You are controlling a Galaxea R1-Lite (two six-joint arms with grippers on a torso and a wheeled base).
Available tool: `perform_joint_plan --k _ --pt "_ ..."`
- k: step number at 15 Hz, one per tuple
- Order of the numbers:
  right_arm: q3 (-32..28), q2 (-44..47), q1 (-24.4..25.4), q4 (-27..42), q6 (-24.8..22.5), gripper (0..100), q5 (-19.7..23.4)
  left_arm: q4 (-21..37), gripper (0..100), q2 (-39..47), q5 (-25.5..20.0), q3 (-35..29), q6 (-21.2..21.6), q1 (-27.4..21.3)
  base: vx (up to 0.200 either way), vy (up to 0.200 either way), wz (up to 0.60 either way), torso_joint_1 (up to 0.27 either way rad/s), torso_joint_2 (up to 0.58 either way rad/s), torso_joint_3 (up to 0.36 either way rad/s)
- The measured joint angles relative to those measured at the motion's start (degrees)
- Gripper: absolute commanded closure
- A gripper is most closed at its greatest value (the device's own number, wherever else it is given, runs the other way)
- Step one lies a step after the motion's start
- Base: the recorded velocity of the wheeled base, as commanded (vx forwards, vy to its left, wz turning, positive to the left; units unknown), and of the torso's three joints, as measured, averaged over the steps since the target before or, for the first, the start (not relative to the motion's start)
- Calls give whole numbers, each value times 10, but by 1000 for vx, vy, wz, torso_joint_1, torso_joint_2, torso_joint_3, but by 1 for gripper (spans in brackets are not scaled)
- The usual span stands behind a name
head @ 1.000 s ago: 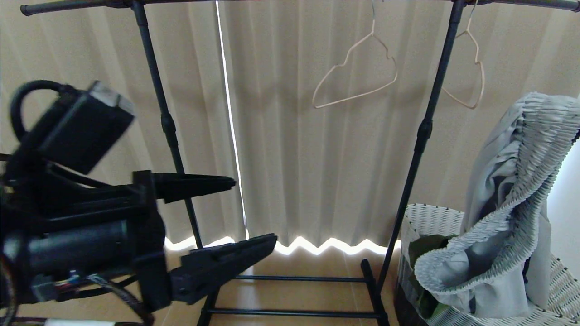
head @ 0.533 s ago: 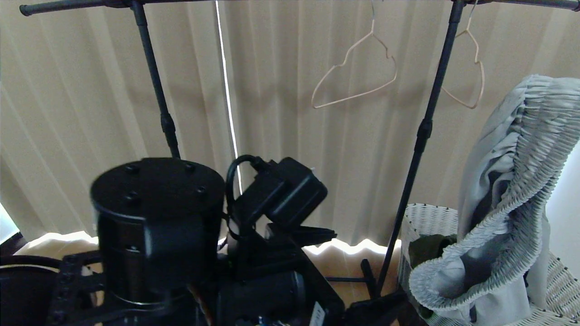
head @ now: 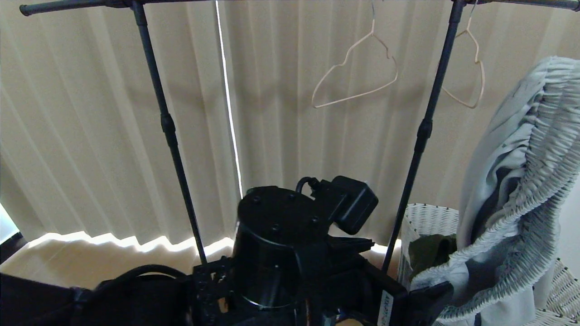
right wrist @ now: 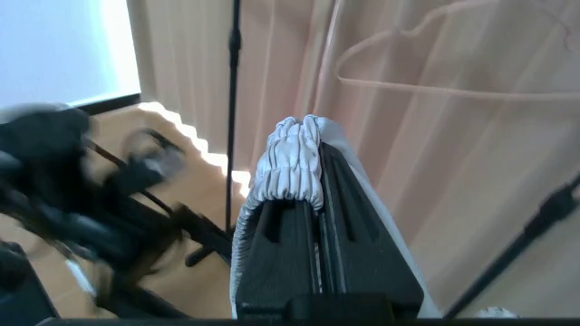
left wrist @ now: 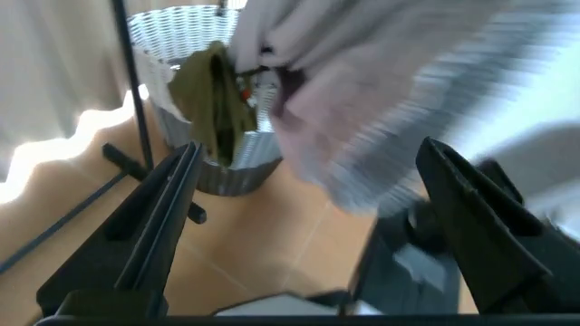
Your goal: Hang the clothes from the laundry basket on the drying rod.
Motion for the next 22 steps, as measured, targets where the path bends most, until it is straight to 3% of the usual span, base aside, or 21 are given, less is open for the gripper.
perform_joint_plan --k 5,6,11,15,18,22 --pt "1 -3 1 -12 0 100 4 1 0 60 20 -16 -8 2 0 0 0 0 0 0" --pt "1 -3 1 -12 0 100 4 1 100 64 20 -14 -8 2 0 0 0 0 0 0" --pt "4 -1 -3 -10 0 100 3 0 100 29 30 32 -1 1 0 0 0 0 0 0" --pt "5 21 -11 -11 -1 100 0 16 100 -68 41 91 34 4 0 0 0 0 0 0" --pt "-13 42 -13 -12 -1 100 0 125 100 -188 40 104 47 22 0 0 0 0 0 0" --pt "-54 66 -13 -12 -1 100 0 298 100 -322 39 30 55 61 0 0 0 0 0 0"
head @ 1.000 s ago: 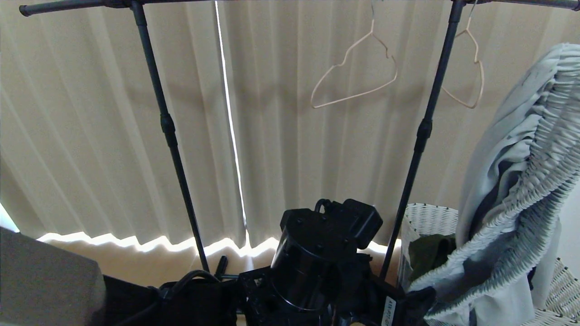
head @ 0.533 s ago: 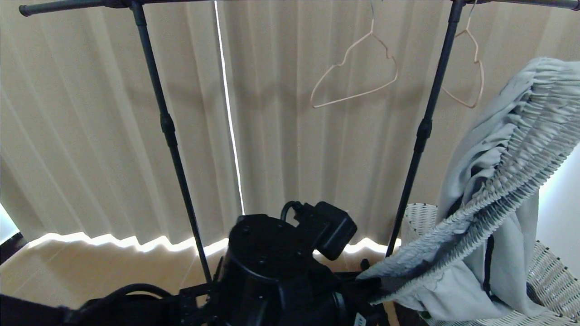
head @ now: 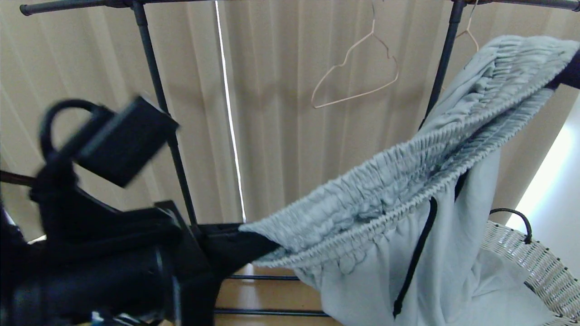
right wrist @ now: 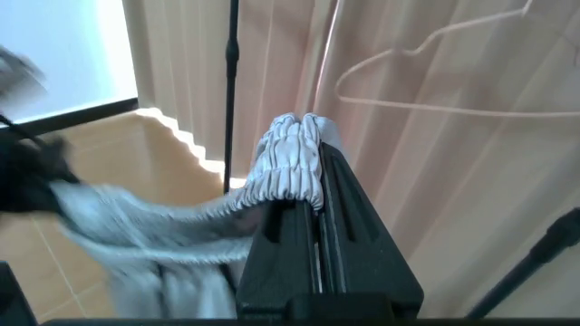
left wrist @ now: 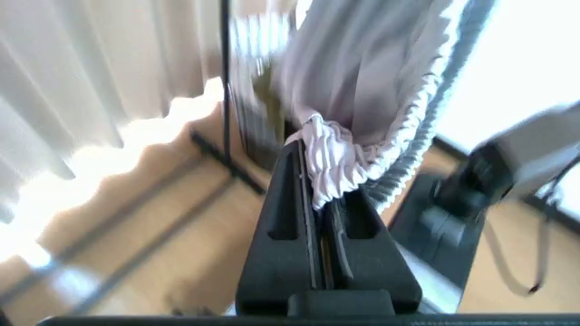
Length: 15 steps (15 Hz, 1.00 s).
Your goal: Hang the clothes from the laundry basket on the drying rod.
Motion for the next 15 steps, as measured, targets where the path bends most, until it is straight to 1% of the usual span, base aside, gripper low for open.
perform_joint_plan --k 2,4,5,6,8,11,12,13,14,15 --pt "-29 14 -3 0 0 100 -1 45 100 -39 -9 -52 9 28 0 0 0 0 0 0" --pt "-68 31 -15 0 0 100 -1 63 100 -58 -23 -103 45 67 0 0 0 0 0 0" --pt "-89 41 -24 1 0 100 -1 68 100 -60 -31 -128 66 89 0 0 0 0 0 0" --pt "-107 50 -34 1 0 100 -1 77 100 -57 -35 -151 78 107 0 0 0 0 0 0" --pt "-119 67 -64 1 0 100 -2 95 100 -38 -37 -191 87 143 0 0 0 0 0 0" --pt "-108 83 -109 0 0 100 -3 99 100 4 -36 -229 90 185 0 0 0 0 0 0" --pt "-102 85 -118 0 1 100 -2 99 100 15 -34 -237 97 192 0 0 0 0 0 0" --pt "-84 88 -128 -10 2 100 -3 100 100 31 -27 -246 134 200 0 0 0 0 0 0" --pt "-61 90 -135 -35 4 100 -3 100 100 42 -21 -252 165 206 0 0 0 0 0 0" --pt "-38 92 -138 -83 5 100 -3 100 100 52 -19 -261 177 209 0 0 0 0 0 0"
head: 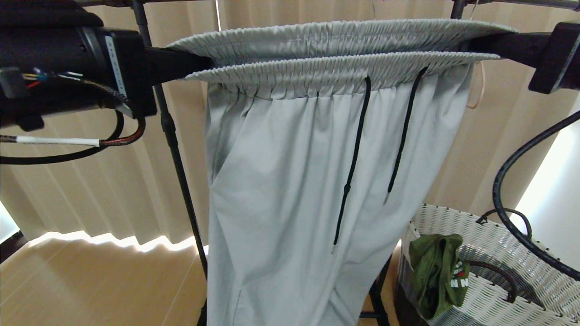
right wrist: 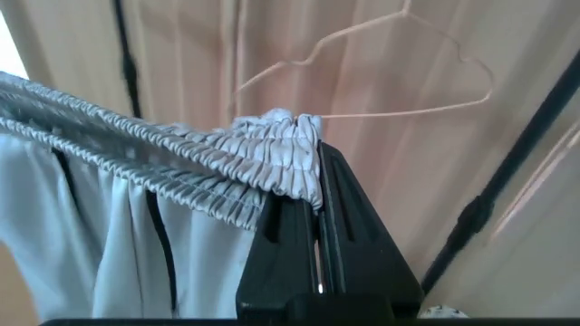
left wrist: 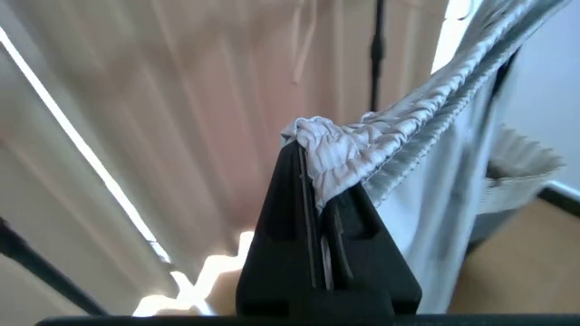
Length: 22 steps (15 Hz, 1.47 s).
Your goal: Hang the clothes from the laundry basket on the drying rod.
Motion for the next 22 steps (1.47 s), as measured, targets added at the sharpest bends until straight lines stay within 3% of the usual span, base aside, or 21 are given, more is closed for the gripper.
perform_joint_plan --k 1,3,8,13,17,22 --pt "25 6 -3 -51 1 100 -1 0 100 10 1 -11 5 2 0 0 0 0 0 0" --pt "48 22 -13 -86 12 100 -10 -1 100 30 1 -26 5 3 0 0 0 0 0 0" --pt "47 33 -28 -94 28 100 -13 2 100 53 1 -42 3 4 0 0 0 0 0 0" --pt "61 31 -32 -93 37 100 -9 25 100 41 1 14 -8 4 0 0 0 0 0 0" --pt "73 33 -31 -91 37 100 -9 24 100 40 4 23 -49 5 0 0 0 0 0 0" --pt "82 30 -31 -86 36 100 -12 9 100 48 31 24 -48 9 0 0 0 0 0 0"
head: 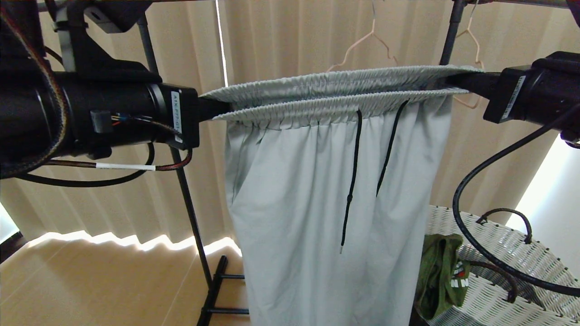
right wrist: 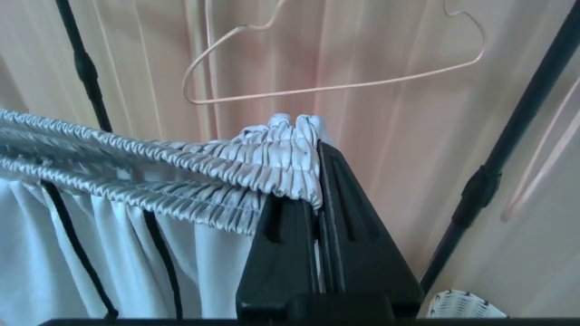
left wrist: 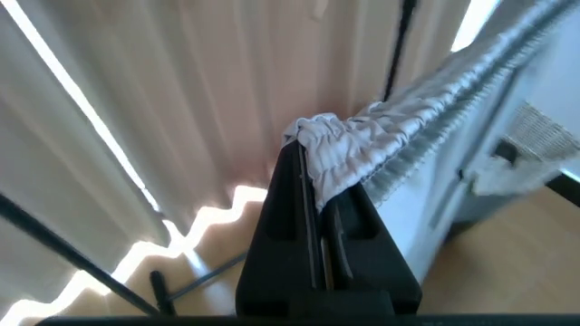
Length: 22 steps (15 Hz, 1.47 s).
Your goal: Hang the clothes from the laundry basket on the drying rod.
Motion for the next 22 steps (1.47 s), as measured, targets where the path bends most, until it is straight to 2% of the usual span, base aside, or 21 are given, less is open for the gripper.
perform_joint_plan --k 2,5,8,10,12,16,19,22 --pt "9 -11 -1 2 -1 100 1 -16 100 11 31 -1 0 4 0 0 0 0 0 0" --pt "34 -38 -1 2 -2 100 7 -48 100 35 43 -10 0 5 0 0 0 0 0 0" --pt "87 -77 1 3 -3 100 73 -63 100 77 44 -32 2 18 0 0 0 0 0 0" --pt "127 -109 15 3 -4 100 148 -64 100 102 44 -45 2 25 0 0 0 0 0 0" --pt "145 -126 24 3 -4 100 162 -65 100 118 44 -56 1 25 0 0 0 0 0 0" --pt "130 -124 23 1 -8 100 161 -64 100 123 43 -63 2 23 0 0 0 0 0 0" --pt "88 -91 -9 -5 -15 100 154 -60 100 99 39 -59 2 22 0 0 0 0 0 0" --pt "37 -39 -33 -8 -14 100 148 -59 100 59 -1 -39 3 21 0 0 0 0 0 0"
